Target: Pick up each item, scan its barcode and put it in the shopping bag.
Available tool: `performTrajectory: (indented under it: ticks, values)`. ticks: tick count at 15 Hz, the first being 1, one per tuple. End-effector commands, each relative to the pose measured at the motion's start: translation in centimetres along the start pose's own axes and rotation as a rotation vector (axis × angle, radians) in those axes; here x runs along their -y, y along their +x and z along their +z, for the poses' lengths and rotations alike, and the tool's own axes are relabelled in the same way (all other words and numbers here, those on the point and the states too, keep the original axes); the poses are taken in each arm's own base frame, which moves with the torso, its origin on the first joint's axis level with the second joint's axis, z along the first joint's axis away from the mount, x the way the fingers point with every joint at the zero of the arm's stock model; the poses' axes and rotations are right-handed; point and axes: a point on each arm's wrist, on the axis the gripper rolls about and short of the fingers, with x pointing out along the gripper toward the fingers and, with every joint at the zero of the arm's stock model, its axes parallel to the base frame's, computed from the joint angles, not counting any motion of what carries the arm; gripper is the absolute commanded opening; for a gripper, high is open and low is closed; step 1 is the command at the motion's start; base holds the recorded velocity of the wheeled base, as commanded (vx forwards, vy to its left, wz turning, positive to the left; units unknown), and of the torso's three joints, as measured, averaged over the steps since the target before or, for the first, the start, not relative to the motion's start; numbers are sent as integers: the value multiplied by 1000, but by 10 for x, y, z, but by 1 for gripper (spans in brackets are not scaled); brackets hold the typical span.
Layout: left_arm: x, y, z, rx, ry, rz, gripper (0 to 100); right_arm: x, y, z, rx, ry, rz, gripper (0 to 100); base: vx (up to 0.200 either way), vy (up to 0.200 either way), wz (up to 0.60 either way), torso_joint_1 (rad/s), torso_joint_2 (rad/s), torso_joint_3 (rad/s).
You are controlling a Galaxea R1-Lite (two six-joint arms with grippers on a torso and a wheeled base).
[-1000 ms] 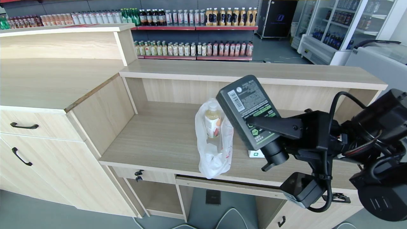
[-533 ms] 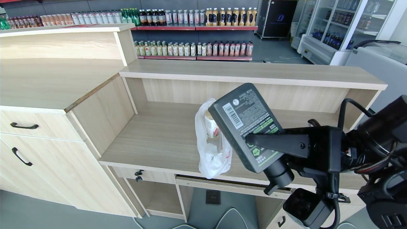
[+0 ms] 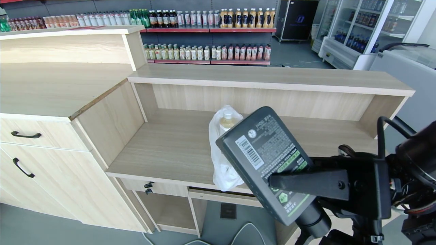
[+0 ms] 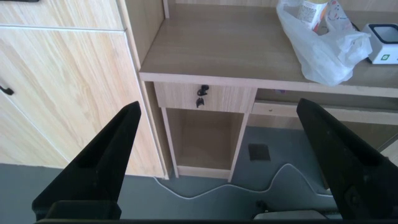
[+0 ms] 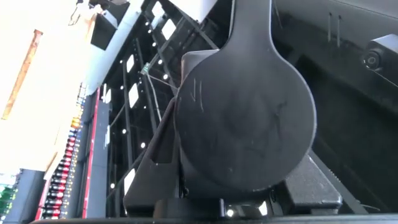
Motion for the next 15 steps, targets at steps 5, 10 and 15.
performTrajectory:
  ticks: [5,10,15]
  values:
    - [0,0,0,0,-1,0,100,10,-5,6,42,40,0,0,0,0,0,0,0,0]
    - [0,0,0,0,-1,0,100,13,-7,7,44,31,-4,0,0,0,0,0,0,0]
    - [0,0,0,0,1,0,100,18,-10,7,49,33,9,0,0,0,0,0,0,0]
